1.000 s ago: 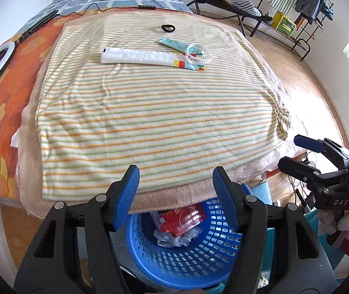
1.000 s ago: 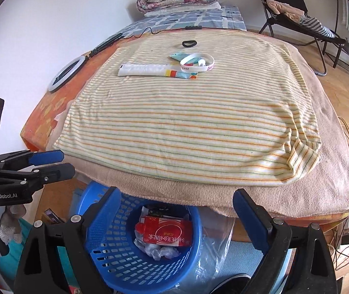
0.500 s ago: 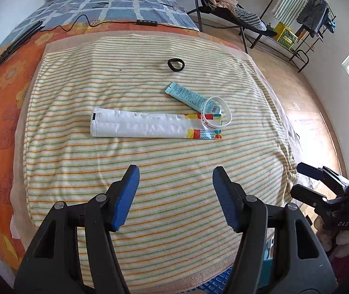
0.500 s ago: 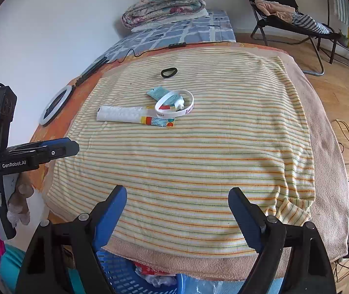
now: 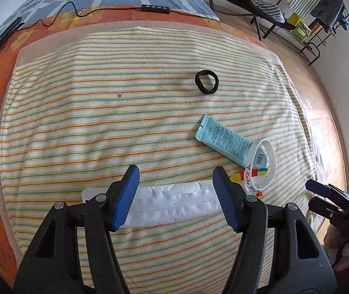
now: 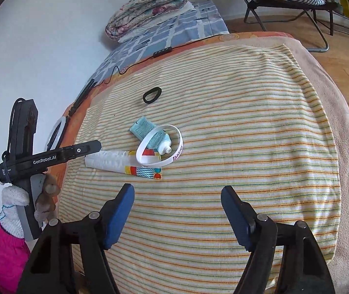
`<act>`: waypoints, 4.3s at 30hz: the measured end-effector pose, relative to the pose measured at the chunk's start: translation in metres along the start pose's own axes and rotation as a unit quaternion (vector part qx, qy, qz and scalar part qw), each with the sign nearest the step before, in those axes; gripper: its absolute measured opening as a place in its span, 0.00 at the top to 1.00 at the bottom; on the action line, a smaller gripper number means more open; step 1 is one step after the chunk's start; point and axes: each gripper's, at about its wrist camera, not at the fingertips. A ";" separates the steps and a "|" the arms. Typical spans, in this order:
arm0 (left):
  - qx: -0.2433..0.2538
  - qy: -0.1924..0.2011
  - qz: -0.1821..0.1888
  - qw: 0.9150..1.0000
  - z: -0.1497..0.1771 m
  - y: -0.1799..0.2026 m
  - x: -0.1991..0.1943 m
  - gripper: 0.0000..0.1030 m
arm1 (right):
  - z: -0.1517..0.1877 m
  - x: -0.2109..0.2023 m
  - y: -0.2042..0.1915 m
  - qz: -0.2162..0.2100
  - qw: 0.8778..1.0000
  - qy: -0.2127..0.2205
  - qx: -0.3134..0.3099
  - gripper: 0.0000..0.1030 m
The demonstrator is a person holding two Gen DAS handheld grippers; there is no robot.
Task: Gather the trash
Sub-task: 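Grasp the white paper strip with the left tool while the right tool grasps the white headband, then carry the paper strip with the left tool while the right tool carries the headband to the basket, then open the left tool over the basket while the right tool releases the headband into it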
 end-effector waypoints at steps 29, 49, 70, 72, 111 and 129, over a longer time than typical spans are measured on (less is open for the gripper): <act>0.201 -0.068 -0.076 0.974 0.093 0.068 0.017 0.38 | -0.041 0.075 0.010 -0.060 0.993 -0.031 0.093 0.58; 0.178 -0.038 -0.057 0.982 0.114 0.077 0.000 0.80 | -0.045 0.063 0.007 -0.022 0.998 0.002 0.061 0.97; 0.087 0.020 -0.040 0.995 0.178 0.068 -0.081 0.80 | 0.012 -0.032 -0.044 0.018 0.997 0.059 -0.047 0.97; 0.082 0.025 -0.037 0.996 0.188 0.070 -0.090 0.80 | 0.025 -0.039 -0.049 0.018 0.997 0.057 -0.057 0.97; -0.041 -0.051 0.002 0.998 0.385 0.074 -0.072 0.80 | 0.241 -0.077 -0.073 0.022 0.989 -0.010 -0.143 0.97; -0.050 -0.079 -0.011 0.996 0.386 0.072 -0.046 0.80 | 0.269 -0.048 -0.077 0.048 0.984 -0.046 -0.164 0.97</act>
Point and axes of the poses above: each gripper's, at about its wrist camera, not at the fingertips, and x roughly the way its jaws point, y to its right, z to its underside, and after that the axes turned 10 degrees about z, right-handed
